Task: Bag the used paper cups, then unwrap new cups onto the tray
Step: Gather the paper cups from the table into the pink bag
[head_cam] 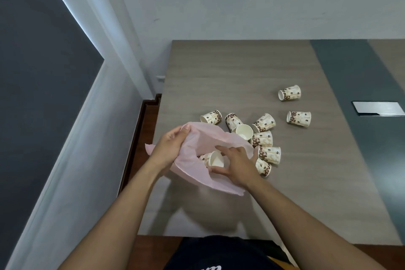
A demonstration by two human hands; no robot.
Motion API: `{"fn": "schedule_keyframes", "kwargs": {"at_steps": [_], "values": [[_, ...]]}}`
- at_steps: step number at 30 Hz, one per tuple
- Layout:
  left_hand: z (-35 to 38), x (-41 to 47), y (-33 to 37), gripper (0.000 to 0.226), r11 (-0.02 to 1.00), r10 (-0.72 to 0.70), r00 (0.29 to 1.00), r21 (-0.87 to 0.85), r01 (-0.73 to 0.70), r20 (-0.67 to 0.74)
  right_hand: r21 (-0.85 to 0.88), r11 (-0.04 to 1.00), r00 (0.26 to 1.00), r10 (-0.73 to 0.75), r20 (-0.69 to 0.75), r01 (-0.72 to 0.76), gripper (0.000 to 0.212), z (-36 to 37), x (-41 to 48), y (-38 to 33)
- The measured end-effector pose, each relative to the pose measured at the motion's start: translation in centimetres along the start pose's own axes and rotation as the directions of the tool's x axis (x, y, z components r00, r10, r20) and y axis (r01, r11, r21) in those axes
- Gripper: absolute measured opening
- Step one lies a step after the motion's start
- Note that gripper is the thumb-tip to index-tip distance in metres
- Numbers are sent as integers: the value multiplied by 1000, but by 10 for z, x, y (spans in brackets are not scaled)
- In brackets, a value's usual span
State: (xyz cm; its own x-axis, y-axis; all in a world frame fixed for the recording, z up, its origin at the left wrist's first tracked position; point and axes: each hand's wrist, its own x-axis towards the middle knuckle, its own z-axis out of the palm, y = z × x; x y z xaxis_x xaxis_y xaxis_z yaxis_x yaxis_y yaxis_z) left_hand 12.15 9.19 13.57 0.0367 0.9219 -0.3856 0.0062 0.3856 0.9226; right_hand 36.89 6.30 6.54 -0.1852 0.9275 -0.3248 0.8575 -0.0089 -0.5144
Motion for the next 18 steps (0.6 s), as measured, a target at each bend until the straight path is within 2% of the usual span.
{"fn": "schedule_keyframes", "kwargs": {"at_steps": [2,5,8,12,15,18], "values": [[-1,0,-2,29,999,-26,999,43,27,-34,-32,999,999,11,36,-10,107,0,0,3],[2,0,-8,31,992,-57,995,104,66,-82,-33,996,996,84,20,-84,73,0,-2,9],[10,1,-18,25,984,-69,992,155,85,-105,30,991,990,130,-47,-129,48,2,-1,27],[21,3,-29,23,966,-71,991,240,96,-110,147,967,967,227,-113,-209,33,4,-1,62],[24,7,-37,21,950,-64,993,297,92,-102,194,945,955,283,-88,-262,36,1,-2,88],[24,8,-45,16,936,-60,991,339,96,-116,167,941,956,293,25,-293,54,0,-1,110]]}}
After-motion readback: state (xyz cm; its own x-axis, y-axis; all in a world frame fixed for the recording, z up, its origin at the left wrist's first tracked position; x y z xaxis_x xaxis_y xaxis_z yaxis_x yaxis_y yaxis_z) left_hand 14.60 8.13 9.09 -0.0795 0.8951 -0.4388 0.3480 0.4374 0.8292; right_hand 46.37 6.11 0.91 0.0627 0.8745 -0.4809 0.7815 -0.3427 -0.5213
